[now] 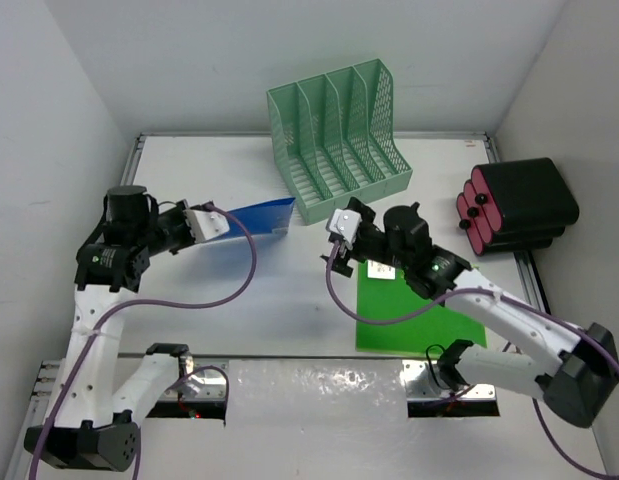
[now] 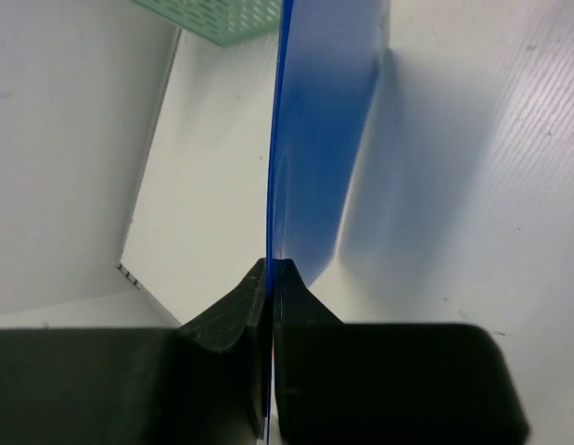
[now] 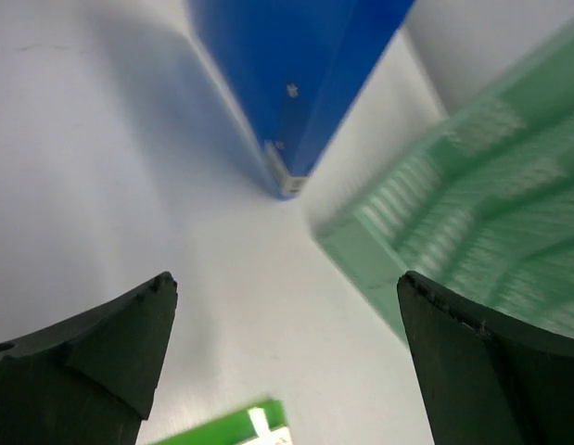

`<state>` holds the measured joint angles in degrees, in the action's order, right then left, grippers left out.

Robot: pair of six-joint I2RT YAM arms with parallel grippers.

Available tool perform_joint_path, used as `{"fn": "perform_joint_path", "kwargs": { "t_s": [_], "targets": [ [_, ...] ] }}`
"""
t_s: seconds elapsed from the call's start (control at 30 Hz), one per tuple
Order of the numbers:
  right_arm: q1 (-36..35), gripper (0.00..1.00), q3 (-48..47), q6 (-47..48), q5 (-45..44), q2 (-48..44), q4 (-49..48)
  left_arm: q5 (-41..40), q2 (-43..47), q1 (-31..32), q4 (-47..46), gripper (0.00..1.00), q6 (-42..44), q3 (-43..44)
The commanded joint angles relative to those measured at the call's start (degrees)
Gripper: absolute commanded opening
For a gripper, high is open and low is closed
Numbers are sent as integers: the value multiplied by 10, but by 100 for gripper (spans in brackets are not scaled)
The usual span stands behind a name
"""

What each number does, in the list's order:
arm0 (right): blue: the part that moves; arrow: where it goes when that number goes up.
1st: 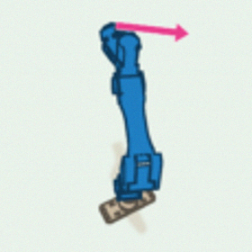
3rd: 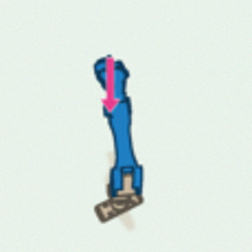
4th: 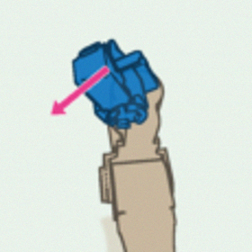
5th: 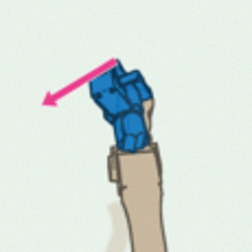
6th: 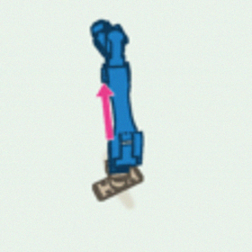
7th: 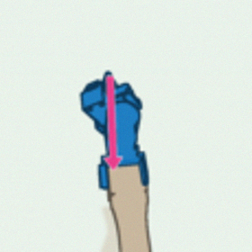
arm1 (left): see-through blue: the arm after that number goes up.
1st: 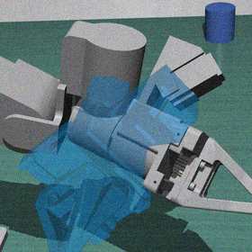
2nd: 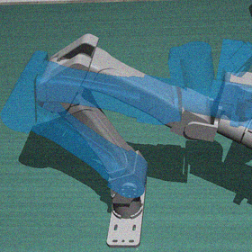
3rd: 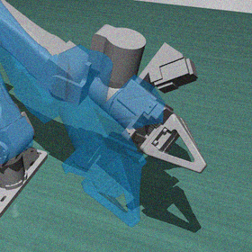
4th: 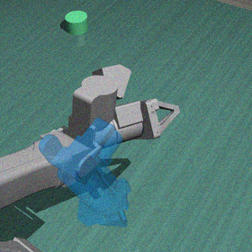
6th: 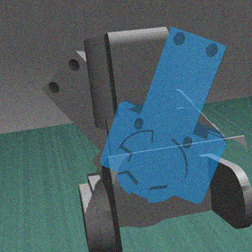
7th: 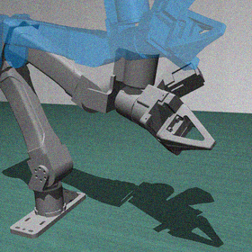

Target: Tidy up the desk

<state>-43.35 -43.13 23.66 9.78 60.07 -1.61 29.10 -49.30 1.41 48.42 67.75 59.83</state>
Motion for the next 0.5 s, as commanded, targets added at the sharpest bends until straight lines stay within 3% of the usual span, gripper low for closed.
{"fn": "perform_joint_path", "kwargs": {
  "t_s": [0.0,0.17,0.3,0.47],
  "targets": [
    [52,98,-39,-42,218,56,-36,40,2,0,45,0,-10,70],
    [86,96,-85,-135,326,180,-151,60,2,1,70,0,-17,82],
    [85,95,-71,-214,332,242,-273,75,3,1,68,0,-20,70],
    [85,94,-79,-216,335,281,-324,83,-6,1,73,0,-17,77]
  ]
}}
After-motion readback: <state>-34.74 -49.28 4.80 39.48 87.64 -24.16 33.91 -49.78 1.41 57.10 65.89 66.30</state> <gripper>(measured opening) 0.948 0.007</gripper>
